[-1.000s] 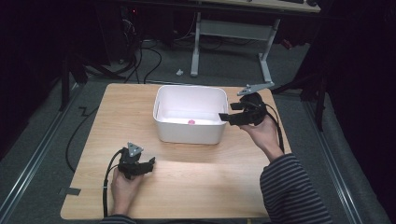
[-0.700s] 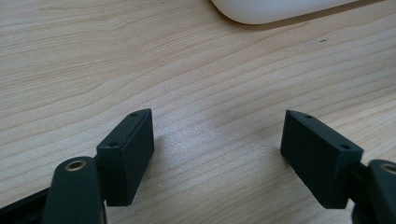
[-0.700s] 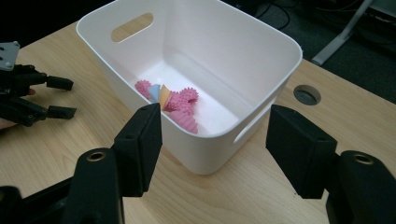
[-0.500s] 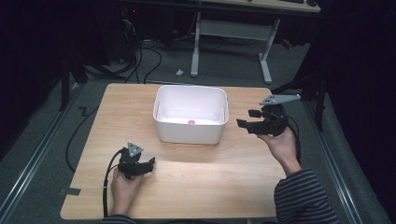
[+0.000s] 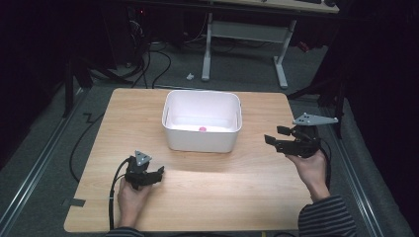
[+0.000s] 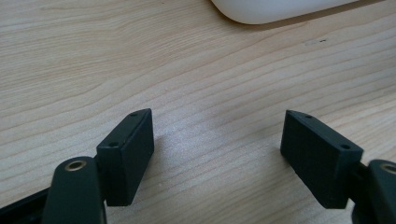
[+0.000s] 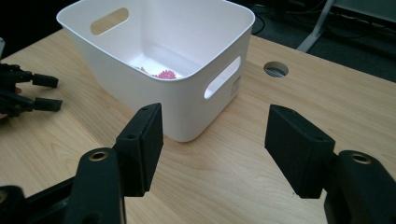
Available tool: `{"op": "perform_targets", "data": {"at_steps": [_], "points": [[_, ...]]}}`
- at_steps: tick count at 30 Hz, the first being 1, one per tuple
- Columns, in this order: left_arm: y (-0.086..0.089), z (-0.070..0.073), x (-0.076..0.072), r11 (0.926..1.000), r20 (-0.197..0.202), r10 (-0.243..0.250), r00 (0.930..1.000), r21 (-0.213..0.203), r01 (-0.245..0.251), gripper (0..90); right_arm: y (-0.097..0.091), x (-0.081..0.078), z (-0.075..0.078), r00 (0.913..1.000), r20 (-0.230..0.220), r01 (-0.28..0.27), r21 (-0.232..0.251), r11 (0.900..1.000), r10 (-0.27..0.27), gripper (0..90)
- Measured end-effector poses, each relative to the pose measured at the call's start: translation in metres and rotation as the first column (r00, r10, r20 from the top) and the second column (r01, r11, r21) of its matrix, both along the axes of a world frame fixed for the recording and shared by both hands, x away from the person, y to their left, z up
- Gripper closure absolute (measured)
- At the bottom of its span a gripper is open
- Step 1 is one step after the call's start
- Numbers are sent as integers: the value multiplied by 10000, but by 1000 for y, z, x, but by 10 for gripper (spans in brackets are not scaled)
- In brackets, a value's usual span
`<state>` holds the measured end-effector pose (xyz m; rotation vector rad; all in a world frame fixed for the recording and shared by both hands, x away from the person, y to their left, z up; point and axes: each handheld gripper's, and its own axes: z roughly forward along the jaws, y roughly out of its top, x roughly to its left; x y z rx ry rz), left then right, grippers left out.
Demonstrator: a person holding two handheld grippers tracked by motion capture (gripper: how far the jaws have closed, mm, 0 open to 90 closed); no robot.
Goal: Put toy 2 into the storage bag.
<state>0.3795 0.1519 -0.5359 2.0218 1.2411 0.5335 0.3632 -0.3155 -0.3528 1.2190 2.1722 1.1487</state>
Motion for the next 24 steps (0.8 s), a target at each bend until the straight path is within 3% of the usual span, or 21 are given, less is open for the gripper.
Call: {"op": "perform_targets", "data": {"at_steps": [13,24], "points": [[0,0,0,10000,0,-2,10000,3,2,262,-13,-17,-13,9994,6,357,181,9992,-357,377],[0,0,0,10000,-1,-1,10000,2,1,262,-31,-27,-39,9954,-275,931,676,9934,-914,379]]}}
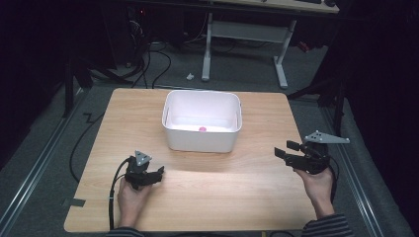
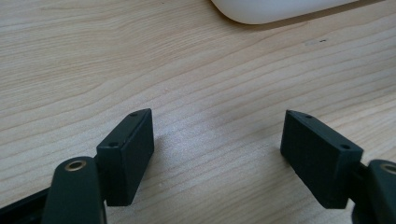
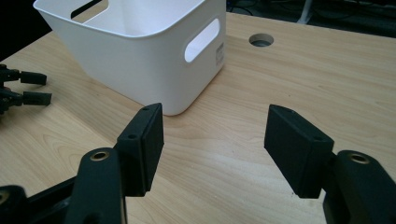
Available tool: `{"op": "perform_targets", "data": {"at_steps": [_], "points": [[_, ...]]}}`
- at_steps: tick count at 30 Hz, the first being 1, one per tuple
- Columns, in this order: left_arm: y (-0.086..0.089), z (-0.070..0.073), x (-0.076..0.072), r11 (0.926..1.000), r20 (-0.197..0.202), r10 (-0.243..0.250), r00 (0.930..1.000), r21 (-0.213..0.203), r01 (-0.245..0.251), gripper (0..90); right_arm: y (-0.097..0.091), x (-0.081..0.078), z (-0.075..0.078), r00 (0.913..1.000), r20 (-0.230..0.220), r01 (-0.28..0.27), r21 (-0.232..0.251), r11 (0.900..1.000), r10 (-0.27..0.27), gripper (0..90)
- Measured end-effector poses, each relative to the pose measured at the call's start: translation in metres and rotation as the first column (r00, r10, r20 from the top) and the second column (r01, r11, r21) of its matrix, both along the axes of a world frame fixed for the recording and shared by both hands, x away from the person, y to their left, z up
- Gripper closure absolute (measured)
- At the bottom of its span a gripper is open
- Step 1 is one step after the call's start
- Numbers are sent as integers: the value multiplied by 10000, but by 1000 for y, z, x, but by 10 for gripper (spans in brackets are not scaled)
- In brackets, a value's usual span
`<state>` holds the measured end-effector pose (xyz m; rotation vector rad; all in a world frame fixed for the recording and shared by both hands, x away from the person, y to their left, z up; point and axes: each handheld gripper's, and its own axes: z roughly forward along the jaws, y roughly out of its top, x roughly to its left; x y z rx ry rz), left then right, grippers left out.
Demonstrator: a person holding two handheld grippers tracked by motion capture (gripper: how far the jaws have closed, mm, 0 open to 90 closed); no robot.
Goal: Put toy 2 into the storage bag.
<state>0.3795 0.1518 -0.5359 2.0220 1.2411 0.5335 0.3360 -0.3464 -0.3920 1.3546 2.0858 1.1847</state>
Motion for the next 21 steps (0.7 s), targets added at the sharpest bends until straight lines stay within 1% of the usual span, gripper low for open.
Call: {"op": "perform_targets", "data": {"at_steps": [1,2,4,6,7,8,9,10,11,12,13,14,15,16,17,18,19,21], "points": [[0,0,0,10000,0,0,10000,0,0,262,0,0,0,10000,0,0,0,10000,0,379],[0,0,0,10000,2,0,10000,-1,0,262,-1,-1,-5,10000,-39,39,46,10000,-38,379],[0,0,0,10000,2,2,10000,-2,-2,262,-1,-1,-8,10000,-45,75,48,10000,-74,379],[0,0,0,10000,1,0,10000,2,0,262,-1,-2,-15,10000,-54,84,30,10000,-84,379],[0,0,0,10000,4,1,10000,2,-1,262,0,-2,-23,9997,-189,152,164,9997,-149,379],[0,0,0,10000,4,1,10000,0,-1,262,0,-2,-26,9997,-222,137,199,9997,-132,378],[0,0,0,10000,3,0,10000,0,0,262,0,-2,-26,9997,-222,137,199,9997,-132,378],[0,0,0,10000,0,-2,10000,3,2,262,0,-2,-35,9994,-290,182,255,9995,-174,378],[0,0,0,10000,4,3,10000,-2,-3,262,0,-2,-35,9994,-290,182,255,9995,-174,378],[0,0,0,10000,6,6,10000,-5,-6,262,0,-2,-42,9991,-375,206,332,9992,-193,378],[0,0,0,10000,6,6,10000,-5,-6,262,0,-2,-42,9991,-375,206,332,9992,-193,378],[0,0,0,10000,2,3,10000,-1,-3,262,1,-2,-49,9987,-441,272,362,9990,-256,377],[0,0,0,10000,4,4,10000,-3,-4,262,1,-2,-49,9987,-441,272,362,9990,-256,377],[0,0,0,10000,2,3,10000,0,-3,262,1,-1,-55,9984,-498,284,341,9990,-267,377],[0,0,0,10000,2,3,10000,0,-3,262,1,-1,-55,9984,-498,284,341,9990,-267,377],[0,0,0,10000,2,4,10000,1,-4,262,1,-1,-61,9978,-590,342,401,9986,-318,377],[0,0,0,10000,2,4,10000,1,-4,262,1,-1,-61,9978,-590,342,401,9986,-318,377],[0,0,0,10000,2,3,10000,2,-3,262,2,0,-68,9976,-588,373,327,9988,-354,376]]}}
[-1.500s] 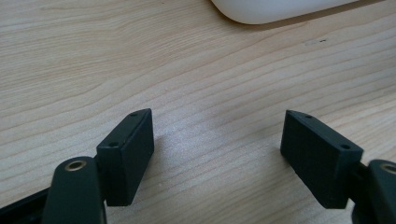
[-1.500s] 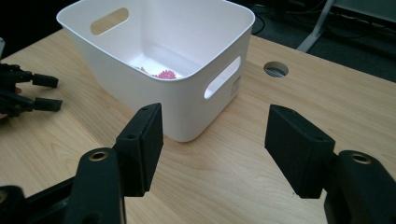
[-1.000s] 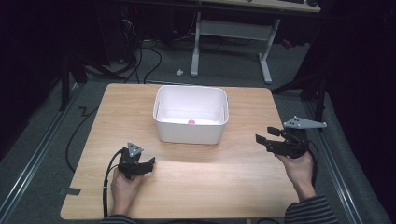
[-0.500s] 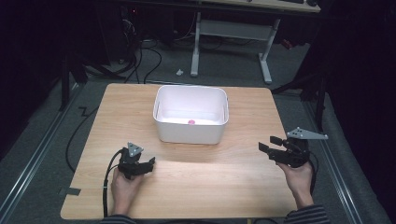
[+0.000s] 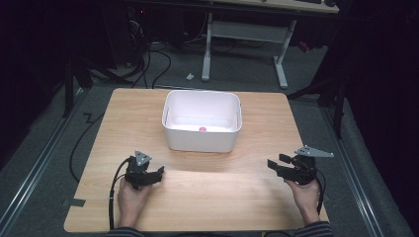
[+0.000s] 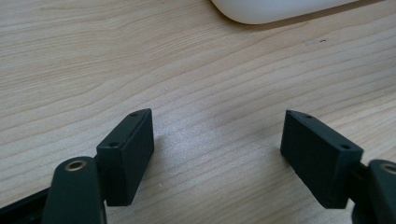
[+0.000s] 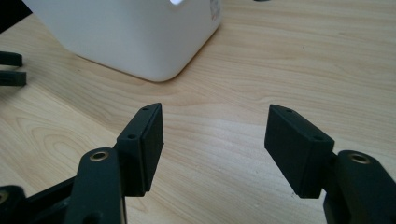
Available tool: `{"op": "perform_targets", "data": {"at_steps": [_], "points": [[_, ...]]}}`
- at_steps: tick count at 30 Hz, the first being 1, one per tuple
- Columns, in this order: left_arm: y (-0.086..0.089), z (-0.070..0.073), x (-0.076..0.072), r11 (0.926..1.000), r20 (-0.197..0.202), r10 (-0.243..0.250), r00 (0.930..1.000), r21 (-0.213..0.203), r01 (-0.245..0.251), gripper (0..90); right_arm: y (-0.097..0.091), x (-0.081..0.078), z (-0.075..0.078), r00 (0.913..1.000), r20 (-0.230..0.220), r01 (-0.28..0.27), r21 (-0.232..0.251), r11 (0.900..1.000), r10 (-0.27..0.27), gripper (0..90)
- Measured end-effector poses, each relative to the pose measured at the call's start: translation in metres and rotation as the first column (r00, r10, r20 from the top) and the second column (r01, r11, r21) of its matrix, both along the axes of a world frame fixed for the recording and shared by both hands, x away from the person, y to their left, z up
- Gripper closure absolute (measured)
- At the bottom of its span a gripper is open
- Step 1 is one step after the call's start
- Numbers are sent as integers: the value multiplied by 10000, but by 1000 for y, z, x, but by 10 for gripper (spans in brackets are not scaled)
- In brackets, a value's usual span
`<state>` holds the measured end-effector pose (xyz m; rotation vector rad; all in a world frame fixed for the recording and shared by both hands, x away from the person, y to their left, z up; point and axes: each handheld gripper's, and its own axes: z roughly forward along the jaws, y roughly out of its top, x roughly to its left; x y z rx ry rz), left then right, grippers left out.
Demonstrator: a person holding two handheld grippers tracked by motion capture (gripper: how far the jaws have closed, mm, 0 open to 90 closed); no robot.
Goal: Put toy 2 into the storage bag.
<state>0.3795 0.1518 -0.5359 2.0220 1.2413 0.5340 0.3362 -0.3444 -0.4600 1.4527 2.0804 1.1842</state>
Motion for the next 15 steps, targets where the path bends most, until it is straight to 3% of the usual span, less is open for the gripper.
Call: {"op": "perform_targets", "data": {"at_steps": [11,15], "points": [[0,0,0,10000,1,7,10000,0,-7,262,6,5,-29,9995,-300,133,10,9999,-132,375],[0,0,0,10000,0,11,10000,1,-11,262,11,8,-42,9992,-328,206,-233,9995,-213,371]]}}
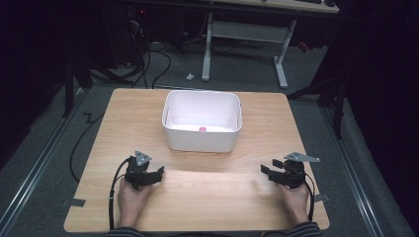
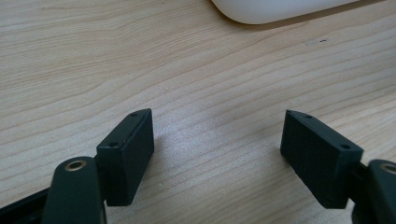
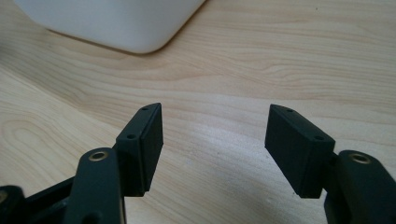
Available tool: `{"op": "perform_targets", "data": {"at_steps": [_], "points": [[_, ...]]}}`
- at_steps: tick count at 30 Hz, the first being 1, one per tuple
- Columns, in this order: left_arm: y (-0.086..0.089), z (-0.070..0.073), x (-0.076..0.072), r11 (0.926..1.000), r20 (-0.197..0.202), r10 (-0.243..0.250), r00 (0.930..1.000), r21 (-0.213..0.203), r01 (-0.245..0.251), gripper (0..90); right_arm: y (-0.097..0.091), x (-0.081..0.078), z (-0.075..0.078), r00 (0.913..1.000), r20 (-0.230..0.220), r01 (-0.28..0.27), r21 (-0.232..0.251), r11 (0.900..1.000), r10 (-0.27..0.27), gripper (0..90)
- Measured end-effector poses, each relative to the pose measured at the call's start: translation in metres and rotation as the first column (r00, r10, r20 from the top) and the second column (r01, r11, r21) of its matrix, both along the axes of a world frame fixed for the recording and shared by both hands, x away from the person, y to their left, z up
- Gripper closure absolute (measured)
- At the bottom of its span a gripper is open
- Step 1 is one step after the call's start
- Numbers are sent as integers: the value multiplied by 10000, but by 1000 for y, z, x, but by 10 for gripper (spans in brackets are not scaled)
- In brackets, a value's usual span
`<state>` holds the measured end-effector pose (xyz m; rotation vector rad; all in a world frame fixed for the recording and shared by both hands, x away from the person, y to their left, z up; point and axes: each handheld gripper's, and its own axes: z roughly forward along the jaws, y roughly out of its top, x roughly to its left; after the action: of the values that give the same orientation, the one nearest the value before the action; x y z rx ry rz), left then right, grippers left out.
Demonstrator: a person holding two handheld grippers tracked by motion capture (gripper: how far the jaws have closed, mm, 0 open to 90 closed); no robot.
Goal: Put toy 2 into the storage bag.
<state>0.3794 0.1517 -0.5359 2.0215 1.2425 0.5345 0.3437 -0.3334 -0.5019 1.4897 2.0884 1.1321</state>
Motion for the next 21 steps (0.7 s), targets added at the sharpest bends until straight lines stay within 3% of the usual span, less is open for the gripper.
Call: {"op": "perform_targets", "data": {"at_steps": [10,19,20,21], "points": [[0,0,0,10000,0,2,10000,0,-2,262,9,4,-23,9994,-209,266,-983,9948,-287,353],[0,0,0,10000,2,4,10000,0,-4,262,16,5,-28,9997,-6,250,-1650,9860,-255,318],[0,0,0,10000,1,3,10000,0,-3,262,19,5,-29,9998,63,213,-2006,9794,-204,305],[0,0,0,10000,2,3,10000,0,-3,262,19,5,-29,9998,63,213,-2006,9794,-204,305]]}}
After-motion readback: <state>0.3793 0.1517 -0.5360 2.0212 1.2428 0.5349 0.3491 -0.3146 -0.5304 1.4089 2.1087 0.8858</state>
